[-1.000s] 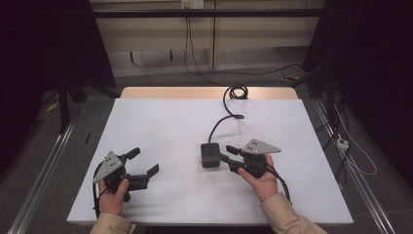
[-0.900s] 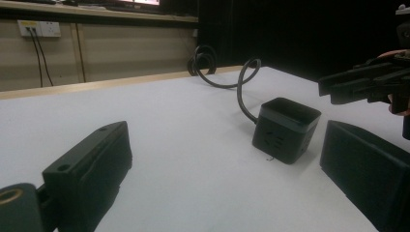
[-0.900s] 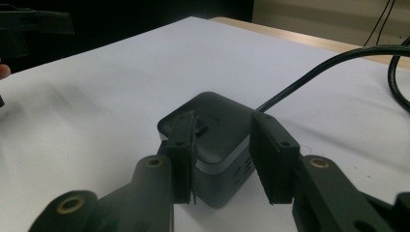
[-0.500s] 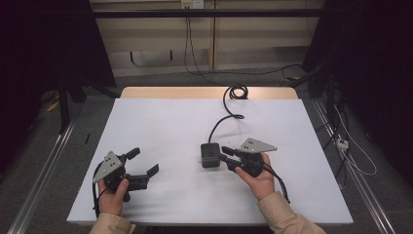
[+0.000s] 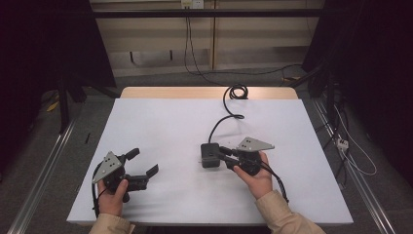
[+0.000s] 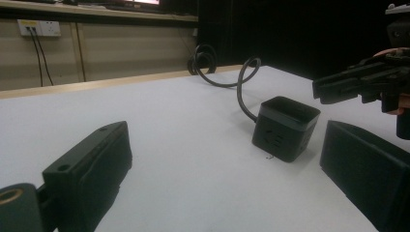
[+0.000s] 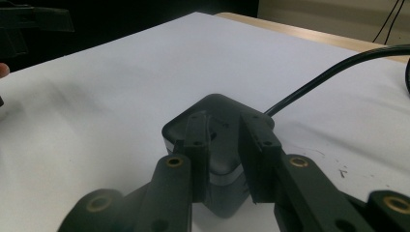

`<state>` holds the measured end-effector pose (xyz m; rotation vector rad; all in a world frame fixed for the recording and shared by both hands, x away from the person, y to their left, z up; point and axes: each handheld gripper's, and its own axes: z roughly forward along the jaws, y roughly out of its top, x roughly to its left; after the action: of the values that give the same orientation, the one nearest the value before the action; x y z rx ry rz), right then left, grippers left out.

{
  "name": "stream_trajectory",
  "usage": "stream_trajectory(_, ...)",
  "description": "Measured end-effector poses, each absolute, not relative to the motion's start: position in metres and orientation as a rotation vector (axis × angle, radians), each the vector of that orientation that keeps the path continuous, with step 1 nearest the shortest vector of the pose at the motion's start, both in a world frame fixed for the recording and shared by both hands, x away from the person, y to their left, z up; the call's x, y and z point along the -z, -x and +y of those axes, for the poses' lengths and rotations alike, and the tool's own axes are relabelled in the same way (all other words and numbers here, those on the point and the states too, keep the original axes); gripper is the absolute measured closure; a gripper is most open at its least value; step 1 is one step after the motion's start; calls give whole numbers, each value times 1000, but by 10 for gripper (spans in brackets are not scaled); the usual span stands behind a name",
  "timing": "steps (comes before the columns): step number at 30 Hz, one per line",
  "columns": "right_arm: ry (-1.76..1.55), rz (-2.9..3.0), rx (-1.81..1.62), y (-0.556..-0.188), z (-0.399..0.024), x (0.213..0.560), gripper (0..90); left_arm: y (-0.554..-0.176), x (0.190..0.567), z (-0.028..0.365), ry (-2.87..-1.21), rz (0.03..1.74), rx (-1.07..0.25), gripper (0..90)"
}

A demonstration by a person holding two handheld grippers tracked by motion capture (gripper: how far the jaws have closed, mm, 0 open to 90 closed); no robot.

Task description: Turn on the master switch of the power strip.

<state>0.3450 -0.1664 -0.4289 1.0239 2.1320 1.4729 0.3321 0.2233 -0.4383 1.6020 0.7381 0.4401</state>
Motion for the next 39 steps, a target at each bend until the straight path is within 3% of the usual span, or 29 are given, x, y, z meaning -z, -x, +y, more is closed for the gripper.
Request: stream_trajectory(39, -1026, 2184, -1499, -351, -155, 430, 867, -332, 439, 224, -1609, 739, -440, 39)
